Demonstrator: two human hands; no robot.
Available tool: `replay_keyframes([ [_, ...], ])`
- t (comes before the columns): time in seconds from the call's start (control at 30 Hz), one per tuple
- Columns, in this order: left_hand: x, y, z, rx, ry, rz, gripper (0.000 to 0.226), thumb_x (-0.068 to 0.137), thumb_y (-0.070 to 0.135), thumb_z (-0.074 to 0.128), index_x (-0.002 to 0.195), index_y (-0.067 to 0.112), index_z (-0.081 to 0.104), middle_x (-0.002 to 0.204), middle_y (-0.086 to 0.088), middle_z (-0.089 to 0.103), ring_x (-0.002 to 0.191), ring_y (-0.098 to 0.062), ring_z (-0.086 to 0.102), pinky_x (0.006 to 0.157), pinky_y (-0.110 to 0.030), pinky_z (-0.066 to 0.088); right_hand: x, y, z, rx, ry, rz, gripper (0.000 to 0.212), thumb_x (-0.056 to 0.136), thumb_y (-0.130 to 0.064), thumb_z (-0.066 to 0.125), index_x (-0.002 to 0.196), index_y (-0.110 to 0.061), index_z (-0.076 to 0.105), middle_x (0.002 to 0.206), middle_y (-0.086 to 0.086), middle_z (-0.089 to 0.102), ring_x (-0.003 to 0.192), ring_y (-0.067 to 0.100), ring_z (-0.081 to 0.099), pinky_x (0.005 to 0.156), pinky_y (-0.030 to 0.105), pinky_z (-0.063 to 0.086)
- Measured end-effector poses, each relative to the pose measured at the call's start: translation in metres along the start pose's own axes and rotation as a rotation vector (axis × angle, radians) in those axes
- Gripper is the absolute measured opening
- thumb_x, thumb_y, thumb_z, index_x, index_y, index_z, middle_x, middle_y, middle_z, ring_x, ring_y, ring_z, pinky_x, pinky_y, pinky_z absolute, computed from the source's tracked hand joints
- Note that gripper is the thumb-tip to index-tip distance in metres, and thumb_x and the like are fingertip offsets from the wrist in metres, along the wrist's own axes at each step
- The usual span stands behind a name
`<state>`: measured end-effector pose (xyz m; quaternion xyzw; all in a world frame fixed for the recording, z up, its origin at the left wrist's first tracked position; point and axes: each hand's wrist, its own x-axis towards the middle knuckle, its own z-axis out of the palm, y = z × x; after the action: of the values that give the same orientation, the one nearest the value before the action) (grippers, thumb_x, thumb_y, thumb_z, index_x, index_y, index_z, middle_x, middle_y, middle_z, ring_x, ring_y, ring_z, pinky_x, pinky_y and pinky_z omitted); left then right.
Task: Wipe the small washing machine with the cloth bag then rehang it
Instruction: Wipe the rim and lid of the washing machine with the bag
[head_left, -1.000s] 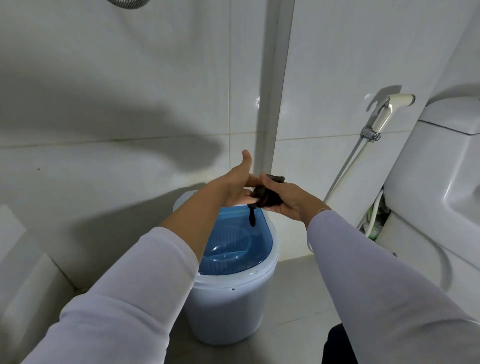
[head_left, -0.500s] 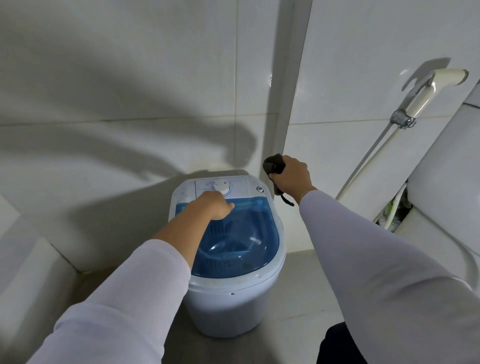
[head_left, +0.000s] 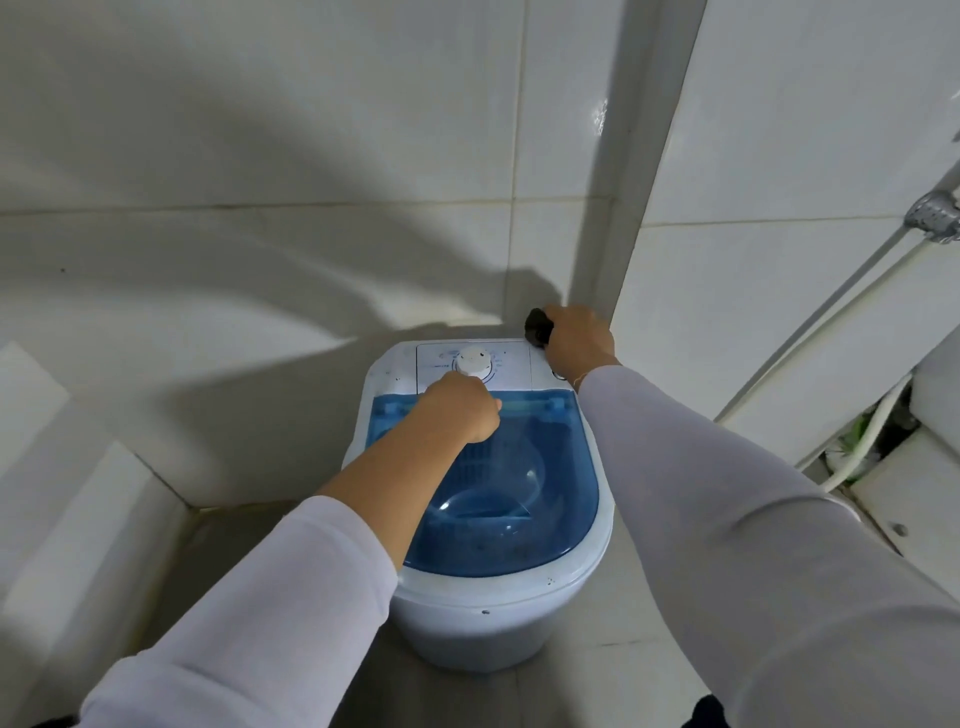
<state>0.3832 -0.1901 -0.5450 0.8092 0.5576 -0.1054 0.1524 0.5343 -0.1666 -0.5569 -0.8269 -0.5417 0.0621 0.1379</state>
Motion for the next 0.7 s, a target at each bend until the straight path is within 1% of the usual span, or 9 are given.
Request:
replay_keyframes([
  [0.13,0.001,0.000,0.000,0.064,0.002,0.032,0.040,0.105,0.022,0.025,0.140,0.012,0.042,0.135,-0.015,0.048,0.122,-0.028,0.050,0.099,-0.033,0.044,0.002,-0.002,-0.001,-0.015,-0.044,-0.030,0.037,0.090,-0.005,0.047,0.124,-0.013,0.057,0.117,0.015,0.063,0.106,0.035,0.061,0.081,0.036,0.051],
  [0.33,0.003,0.001,-0.001,0.151,-0.024,0.089,0.038,0.104,0.021,0.027,0.133,0.010,0.049,0.125,-0.014,0.054,0.116,-0.026,0.052,0.093,-0.031,0.045,-0.005,0.007,0.002,-0.012,-0.008,-0.124,0.045,0.085,-0.001,0.049,0.124,-0.021,0.060,0.119,0.012,0.060,0.108,0.034,0.058,0.079,0.034,0.048],
  [0.4,0.006,0.001,0.001,0.157,-0.034,0.099,0.037,0.103,0.020,0.028,0.128,0.008,0.052,0.102,-0.010,0.055,0.104,-0.025,0.053,0.087,-0.030,0.045,-0.010,0.011,0.003,-0.024,-0.014,-0.167,0.047,0.084,-0.001,0.050,0.123,-0.023,0.061,0.118,0.011,0.057,0.108,0.034,0.057,0.081,0.036,0.048],
  [0.43,0.008,0.001,0.002,0.159,-0.035,0.097,0.035,0.103,0.019,0.029,0.124,0.008,0.054,0.086,-0.007,0.050,0.096,-0.023,0.051,0.084,-0.029,0.044,-0.013,0.014,0.003,-0.040,-0.023,-0.188,0.047,0.083,-0.001,0.050,0.124,-0.024,0.060,0.118,0.011,0.056,0.108,0.033,0.056,0.081,0.037,0.047],
  [0.47,0.009,0.001,0.003,0.163,-0.035,0.090,0.033,0.102,0.019,0.030,0.118,0.007,0.056,0.077,-0.005,0.043,0.089,-0.020,0.048,0.080,-0.028,0.043,-0.016,0.016,0.003,-0.051,-0.033,-0.207,0.048,0.083,0.000,0.050,0.124,-0.024,0.060,0.118,0.010,0.055,0.109,0.033,0.055,0.082,0.038,0.048],
  [0.53,0.012,0.001,0.005,0.155,-0.034,0.070,0.029,0.102,0.020,0.032,0.107,0.006,0.057,0.075,-0.004,0.040,0.077,-0.017,0.046,0.075,-0.026,0.040,-0.022,0.021,0.003,-0.057,-0.054,-0.240,0.051,0.082,0.002,0.051,0.124,-0.026,0.060,0.118,0.009,0.054,0.108,0.032,0.054,0.083,0.039,0.048],
  [0.57,0.012,0.001,0.006,0.147,-0.035,0.063,0.029,0.101,0.020,0.033,0.106,0.005,0.057,0.073,-0.003,0.039,0.072,-0.015,0.045,0.074,-0.025,0.039,-0.025,0.022,0.003,-0.064,-0.063,-0.258,0.051,0.082,0.002,0.051,0.124,-0.026,0.061,0.118,0.009,0.054,0.107,0.031,0.054,0.082,0.038,0.048],
  [0.63,0.013,0.001,0.006,0.138,-0.035,0.058,0.032,0.101,0.021,0.033,0.113,0.003,0.057,0.070,-0.002,0.034,0.077,-0.016,0.046,0.075,-0.025,0.038,-0.030,0.025,0.001,-0.086,-0.075,-0.295,0.050,0.082,0.002,0.055,0.123,-0.026,0.061,0.118,0.007,0.054,0.106,0.031,0.055,0.082,0.038,0.050],
  [0.7,0.011,0.001,0.006,0.123,-0.038,0.052,0.034,0.101,0.022,0.033,0.118,0.002,0.055,0.077,-0.004,0.038,0.086,-0.018,0.044,0.076,-0.026,0.038,-0.036,0.028,-0.001,-0.116,-0.088,-0.331,0.047,0.082,0.001,0.058,0.122,-0.025,0.062,0.118,0.006,0.054,0.107,0.029,0.053,0.081,0.038,0.051],
])
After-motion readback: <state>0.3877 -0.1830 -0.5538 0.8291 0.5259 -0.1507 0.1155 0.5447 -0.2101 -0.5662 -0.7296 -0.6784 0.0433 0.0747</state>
